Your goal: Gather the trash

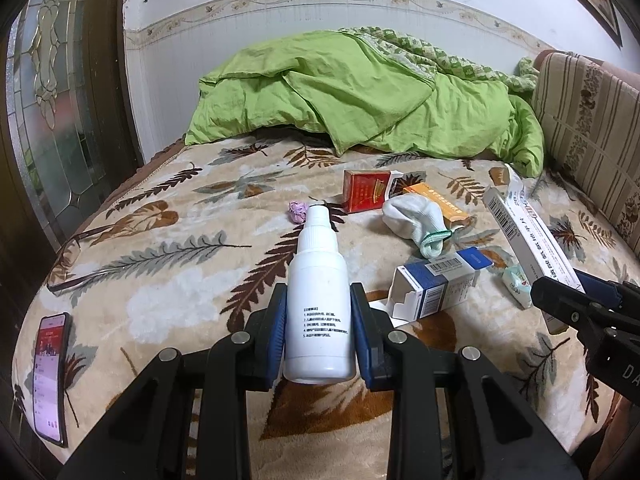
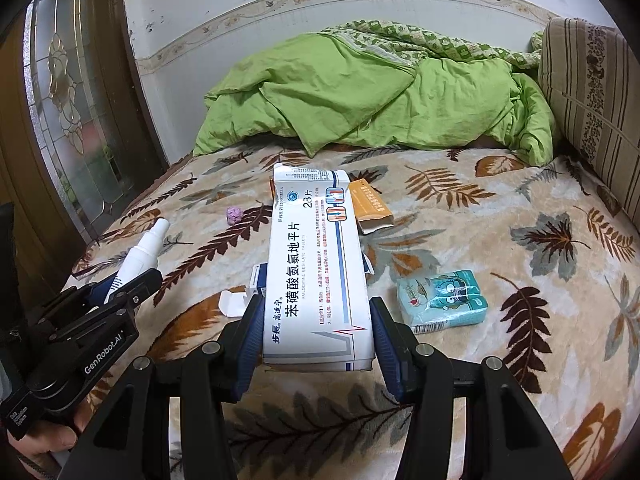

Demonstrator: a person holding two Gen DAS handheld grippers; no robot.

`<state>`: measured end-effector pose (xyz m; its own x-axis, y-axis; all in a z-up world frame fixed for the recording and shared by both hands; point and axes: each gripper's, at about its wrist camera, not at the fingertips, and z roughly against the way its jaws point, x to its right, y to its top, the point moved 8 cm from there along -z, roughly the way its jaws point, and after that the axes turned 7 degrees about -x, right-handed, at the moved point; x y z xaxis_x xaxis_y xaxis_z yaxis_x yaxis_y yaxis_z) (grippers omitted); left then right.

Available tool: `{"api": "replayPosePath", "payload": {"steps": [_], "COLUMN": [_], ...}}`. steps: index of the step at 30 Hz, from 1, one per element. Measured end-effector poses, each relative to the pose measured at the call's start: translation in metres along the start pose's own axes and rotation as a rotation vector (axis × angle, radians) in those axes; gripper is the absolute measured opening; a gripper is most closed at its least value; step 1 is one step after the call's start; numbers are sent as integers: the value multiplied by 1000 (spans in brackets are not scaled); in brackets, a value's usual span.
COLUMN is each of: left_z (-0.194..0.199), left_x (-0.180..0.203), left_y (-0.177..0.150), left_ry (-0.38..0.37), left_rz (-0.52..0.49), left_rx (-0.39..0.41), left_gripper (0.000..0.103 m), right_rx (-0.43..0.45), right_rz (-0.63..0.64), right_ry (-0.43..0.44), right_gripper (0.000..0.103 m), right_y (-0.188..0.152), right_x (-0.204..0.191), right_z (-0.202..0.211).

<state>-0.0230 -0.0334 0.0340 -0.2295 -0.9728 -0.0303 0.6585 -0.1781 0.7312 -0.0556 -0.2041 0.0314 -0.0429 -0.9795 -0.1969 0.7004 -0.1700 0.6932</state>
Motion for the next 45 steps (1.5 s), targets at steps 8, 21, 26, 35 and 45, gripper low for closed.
{"api": "replayPosePath", "payload": {"steps": [8,21,26,35,45], "left_z": [0,0,-1,-1,0], "left_x": [1,2,3,4,5], "left_y": [0,0,0,0,0], "left_ry": [1,3,4,4,6], "left_rz": [-1,-4,-4,-5,-7], "left_rx": [0,-1,-1,-1,0], "left_gripper": [29,29,29,29,29], "right_rx": [2,1,1,2,8], "right_rz": [-6,-5,-6,-7,-7], "right_ry": [1,0,1,0,0], "right_gripper": [55,55,55,55,55], "right_y": [0,1,1,1,0], "right_x": [0,0,0,0,1], "right_z": [1,1,0,1,2]}}
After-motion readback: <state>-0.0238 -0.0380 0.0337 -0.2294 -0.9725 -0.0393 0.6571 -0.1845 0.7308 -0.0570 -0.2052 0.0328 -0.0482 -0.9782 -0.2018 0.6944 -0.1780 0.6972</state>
